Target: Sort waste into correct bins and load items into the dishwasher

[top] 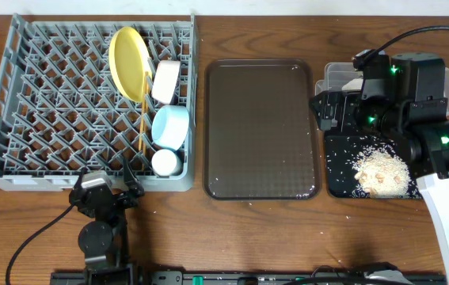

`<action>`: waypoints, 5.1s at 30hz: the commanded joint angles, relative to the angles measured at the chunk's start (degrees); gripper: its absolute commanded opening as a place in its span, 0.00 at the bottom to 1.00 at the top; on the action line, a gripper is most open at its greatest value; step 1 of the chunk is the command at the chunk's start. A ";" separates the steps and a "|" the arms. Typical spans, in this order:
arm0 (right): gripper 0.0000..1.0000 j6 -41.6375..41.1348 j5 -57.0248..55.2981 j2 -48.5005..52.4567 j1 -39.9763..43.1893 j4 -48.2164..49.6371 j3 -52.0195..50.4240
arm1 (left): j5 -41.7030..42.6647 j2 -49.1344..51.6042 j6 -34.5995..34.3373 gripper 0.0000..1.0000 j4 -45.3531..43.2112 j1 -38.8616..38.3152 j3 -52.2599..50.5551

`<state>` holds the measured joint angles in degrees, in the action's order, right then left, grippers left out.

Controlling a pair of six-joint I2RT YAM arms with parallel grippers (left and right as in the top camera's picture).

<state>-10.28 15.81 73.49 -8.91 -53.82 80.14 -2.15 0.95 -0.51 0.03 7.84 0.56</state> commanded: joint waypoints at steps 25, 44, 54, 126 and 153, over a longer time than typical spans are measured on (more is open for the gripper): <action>0.99 -0.57 -0.15 0.02 0.04 0.02 0.35 | 0.24 -0.61 1.14 0.90 4.02 0.35 -0.33; 0.99 0.09 -0.20 0.02 0.07 -0.22 0.35 | 0.24 -0.61 1.14 0.90 4.02 0.35 -0.33; 0.99 9.62 -1.40 0.00 0.04 -2.47 0.35 | 0.24 -0.61 1.11 0.90 4.02 0.35 -0.33; 0.99 26.64 -0.57 -67.17 0.79 51.08 -73.40 | 0.24 -0.61 1.14 0.90 4.02 0.35 -0.33; 0.99 29.97 -0.52 -73.22 0.20 56.30 -74.42 | 0.24 -0.61 1.14 0.90 4.02 0.35 -0.33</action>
<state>17.04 14.96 0.84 -8.54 1.45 6.11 -1.41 0.62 0.05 1.48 7.84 1.13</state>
